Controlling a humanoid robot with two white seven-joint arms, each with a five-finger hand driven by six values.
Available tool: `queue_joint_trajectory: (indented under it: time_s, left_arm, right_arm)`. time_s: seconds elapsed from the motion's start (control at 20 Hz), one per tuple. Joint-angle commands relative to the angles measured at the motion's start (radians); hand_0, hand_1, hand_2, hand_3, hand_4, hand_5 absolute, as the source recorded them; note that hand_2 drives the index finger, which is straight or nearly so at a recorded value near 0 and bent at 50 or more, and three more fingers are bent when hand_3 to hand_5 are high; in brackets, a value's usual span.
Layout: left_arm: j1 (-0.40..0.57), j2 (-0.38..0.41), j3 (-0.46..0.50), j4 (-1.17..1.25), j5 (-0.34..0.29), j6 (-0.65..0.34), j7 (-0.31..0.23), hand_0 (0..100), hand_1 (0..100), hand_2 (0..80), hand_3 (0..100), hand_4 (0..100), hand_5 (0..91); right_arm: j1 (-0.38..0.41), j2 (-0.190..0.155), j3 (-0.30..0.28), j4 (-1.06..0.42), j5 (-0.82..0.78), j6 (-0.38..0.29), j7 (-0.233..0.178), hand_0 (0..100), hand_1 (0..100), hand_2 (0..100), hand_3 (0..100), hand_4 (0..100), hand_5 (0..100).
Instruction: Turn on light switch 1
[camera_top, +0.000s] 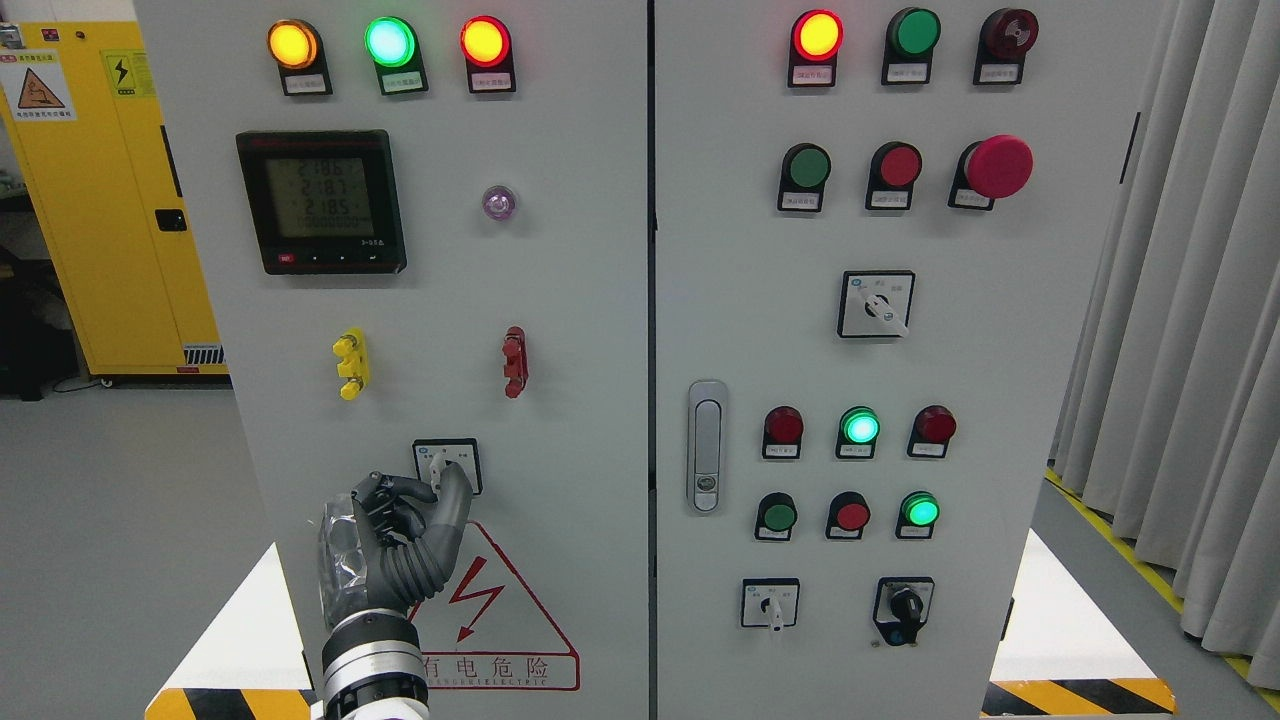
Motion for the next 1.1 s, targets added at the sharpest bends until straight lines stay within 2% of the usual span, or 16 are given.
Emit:
queue_joint_trajectory:
  time_s: [0.0,1.05]
  left_arm:
    - [0.000,-0.001,0.000,0.004,0.002,0.006,0.001,55,63,67.0,100,91,84.7]
    - [0.000,-0.001,0.000,0.004,0.003,0.003,0.001,66,59,67.2,100,91,84.5]
  right_arm:
    - [0.000,0.000,0.000,0.000,-0.029,0.001,-0.001,0,50,4,0,0,0]
    - [0.000,0.000,0.000,0.000,-0.029,0.001,0.001,0,50,4,0,0,0]
